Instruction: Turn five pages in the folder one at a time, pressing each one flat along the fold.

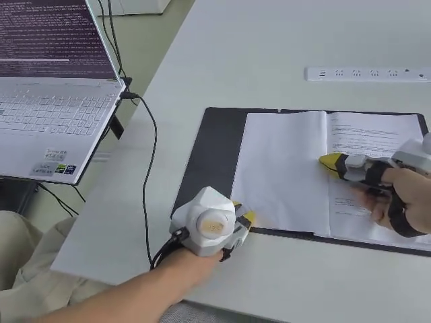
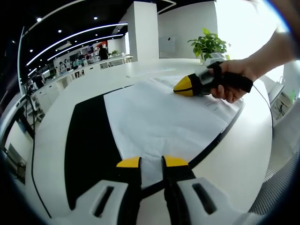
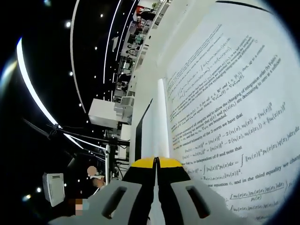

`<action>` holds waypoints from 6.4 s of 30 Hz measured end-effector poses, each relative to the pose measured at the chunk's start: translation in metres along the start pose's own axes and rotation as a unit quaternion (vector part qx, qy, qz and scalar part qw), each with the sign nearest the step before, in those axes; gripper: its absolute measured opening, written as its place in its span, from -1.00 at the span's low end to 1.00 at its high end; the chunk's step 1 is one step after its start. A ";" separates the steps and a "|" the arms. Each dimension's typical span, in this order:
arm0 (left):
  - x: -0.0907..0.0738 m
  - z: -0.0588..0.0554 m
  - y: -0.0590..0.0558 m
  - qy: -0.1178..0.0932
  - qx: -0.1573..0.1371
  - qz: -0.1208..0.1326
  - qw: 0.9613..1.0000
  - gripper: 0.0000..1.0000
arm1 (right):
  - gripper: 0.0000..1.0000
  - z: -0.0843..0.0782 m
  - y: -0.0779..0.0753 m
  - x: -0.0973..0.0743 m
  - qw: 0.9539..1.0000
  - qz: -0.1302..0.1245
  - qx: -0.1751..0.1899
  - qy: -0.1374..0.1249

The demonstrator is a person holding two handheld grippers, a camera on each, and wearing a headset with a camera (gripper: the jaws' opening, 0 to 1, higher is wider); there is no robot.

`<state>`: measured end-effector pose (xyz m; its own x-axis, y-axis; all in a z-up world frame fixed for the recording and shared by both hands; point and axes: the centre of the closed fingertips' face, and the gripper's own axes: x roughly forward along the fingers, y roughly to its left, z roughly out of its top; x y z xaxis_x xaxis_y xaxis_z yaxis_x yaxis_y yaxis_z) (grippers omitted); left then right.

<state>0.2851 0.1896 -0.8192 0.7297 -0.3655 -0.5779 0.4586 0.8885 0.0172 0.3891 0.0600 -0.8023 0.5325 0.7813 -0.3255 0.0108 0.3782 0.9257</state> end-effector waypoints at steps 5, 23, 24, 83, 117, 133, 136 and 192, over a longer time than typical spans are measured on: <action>0.000 0.000 0.000 0.000 -0.001 0.000 1.000 -0.69 | -1.00 -0.009 -0.001 -0.005 1.000 0.001 -0.002 0.008; 0.001 -0.001 0.000 0.000 -0.002 0.002 1.000 -0.69 | -1.00 -0.046 -0.003 -0.026 0.999 0.003 -0.001 0.032; 0.001 -0.001 0.000 0.000 -0.002 0.002 1.000 -0.69 | -1.00 -0.047 -0.004 -0.027 0.999 0.004 -0.001 0.034; -0.005 0.001 0.000 0.027 -0.016 0.012 0.999 -0.70 | -1.00 -0.142 0.036 -0.118 0.996 0.045 -0.035 0.075; -0.114 0.066 -0.013 -0.033 -0.030 0.012 0.999 0.35 | 0.58 -0.057 0.056 -0.247 0.921 -0.167 -0.320 -0.146; -0.134 0.071 -0.021 -0.053 -0.050 0.015 0.997 0.53 | 0.61 -0.062 0.045 -0.244 0.868 -0.202 -0.439 -0.117; -0.130 0.066 -0.026 -0.044 -0.051 0.011 0.998 0.54 | 0.61 -0.059 0.043 -0.243 0.864 -0.198 -0.449 -0.109; 0.084 0.099 -0.200 0.006 0.069 -0.123 0.990 0.30 | 0.40 -0.049 -0.012 -0.254 0.892 -0.193 -0.398 -0.094</action>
<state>0.3045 -0.0463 -0.7902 0.5819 -0.5616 -0.5882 0.6865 0.7269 -0.0148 0.2126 -0.1185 -0.7403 0.7524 0.4477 -0.4832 -0.3403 0.8922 0.2969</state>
